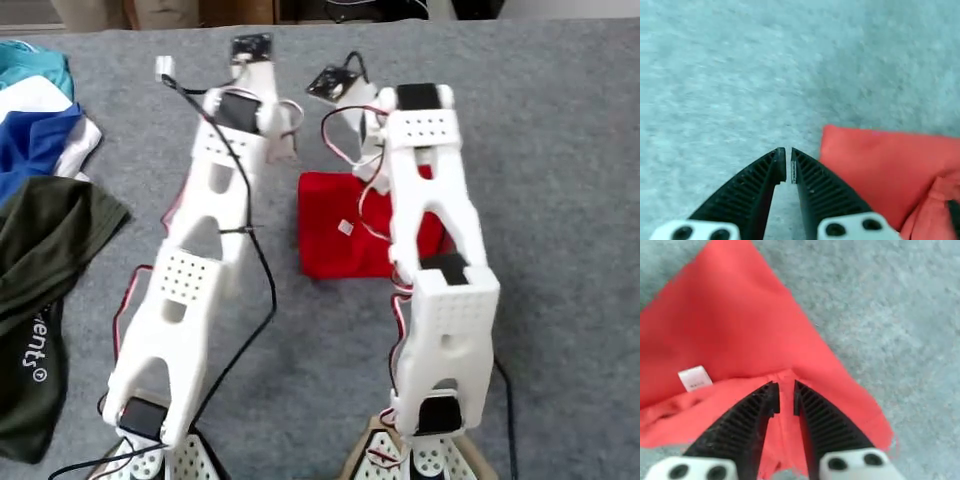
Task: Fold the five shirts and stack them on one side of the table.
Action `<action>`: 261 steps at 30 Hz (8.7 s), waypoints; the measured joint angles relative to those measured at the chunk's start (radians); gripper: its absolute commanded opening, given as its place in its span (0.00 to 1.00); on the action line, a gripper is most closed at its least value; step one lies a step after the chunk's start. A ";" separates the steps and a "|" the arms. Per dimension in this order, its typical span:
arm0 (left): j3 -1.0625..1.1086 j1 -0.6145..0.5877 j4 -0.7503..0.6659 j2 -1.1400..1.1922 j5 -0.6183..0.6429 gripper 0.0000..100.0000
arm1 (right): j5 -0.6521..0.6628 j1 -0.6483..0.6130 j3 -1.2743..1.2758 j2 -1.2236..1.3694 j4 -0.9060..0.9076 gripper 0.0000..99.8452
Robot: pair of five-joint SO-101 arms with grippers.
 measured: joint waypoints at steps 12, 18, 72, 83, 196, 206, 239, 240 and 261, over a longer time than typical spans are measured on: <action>0.173 -0.098 0.000 -0.213 0.000 0.04 | -0.025 -0.015 0.000 0.118 -0.032 0.07; 0.198 -0.095 0.000 -0.216 0.000 0.04 | -0.025 0.015 0.002 0.118 0.066 0.07; 0.207 0.219 -0.049 0.023 0.052 0.04 | -0.054 0.327 0.503 -0.158 0.058 0.07; 0.207 0.232 -0.077 0.058 0.052 0.04 | 0.000 0.348 0.348 -0.170 0.086 0.08; 0.644 0.264 -0.112 -0.325 0.107 0.20 | -0.428 0.425 -0.799 0.302 0.253 0.32; 0.644 0.239 -0.146 -0.296 0.094 0.20 | -0.858 0.405 -0.008 -0.115 0.216 0.32; 0.531 0.157 0.000 -0.296 0.011 0.20 | -1.498 0.304 0.348 -0.106 -0.295 0.32; 0.531 0.157 0.000 -0.296 0.011 0.20 | -1.501 0.304 0.348 -0.084 -0.295 0.32; 0.531 0.157 0.000 -0.296 0.011 0.20 | -1.501 0.311 0.218 0.089 -0.249 0.09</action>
